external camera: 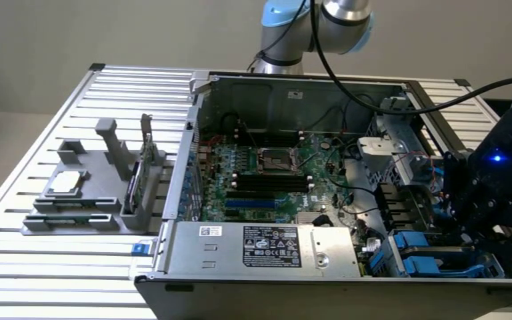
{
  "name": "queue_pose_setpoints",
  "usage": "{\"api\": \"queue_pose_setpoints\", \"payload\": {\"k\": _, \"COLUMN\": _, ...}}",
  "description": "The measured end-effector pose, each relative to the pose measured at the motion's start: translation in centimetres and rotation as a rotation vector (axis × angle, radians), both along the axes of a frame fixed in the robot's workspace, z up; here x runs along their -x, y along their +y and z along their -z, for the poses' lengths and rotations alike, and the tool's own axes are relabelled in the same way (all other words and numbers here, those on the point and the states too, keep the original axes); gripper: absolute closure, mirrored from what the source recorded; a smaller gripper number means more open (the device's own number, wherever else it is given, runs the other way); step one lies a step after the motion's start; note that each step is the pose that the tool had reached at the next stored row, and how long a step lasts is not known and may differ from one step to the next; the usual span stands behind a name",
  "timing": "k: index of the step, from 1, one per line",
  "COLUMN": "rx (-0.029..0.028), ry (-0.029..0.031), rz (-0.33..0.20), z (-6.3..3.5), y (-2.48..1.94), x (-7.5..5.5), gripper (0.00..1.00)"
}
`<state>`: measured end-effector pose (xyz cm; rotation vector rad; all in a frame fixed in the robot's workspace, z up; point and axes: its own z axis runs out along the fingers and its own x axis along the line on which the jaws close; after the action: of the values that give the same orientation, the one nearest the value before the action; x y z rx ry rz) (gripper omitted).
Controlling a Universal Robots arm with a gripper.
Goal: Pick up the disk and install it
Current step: 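Insert the first disk wire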
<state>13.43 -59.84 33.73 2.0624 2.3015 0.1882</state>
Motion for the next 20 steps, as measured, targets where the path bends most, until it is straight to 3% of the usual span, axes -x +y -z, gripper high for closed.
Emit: {"api": "queue_pose_setpoints", "payload": {"k": 20, "rx": 0.0002, "ry": -0.0017, "rz": 0.026, "z": 0.03, "y": 0.11, "x": 0.06, "gripper": 0.83}}
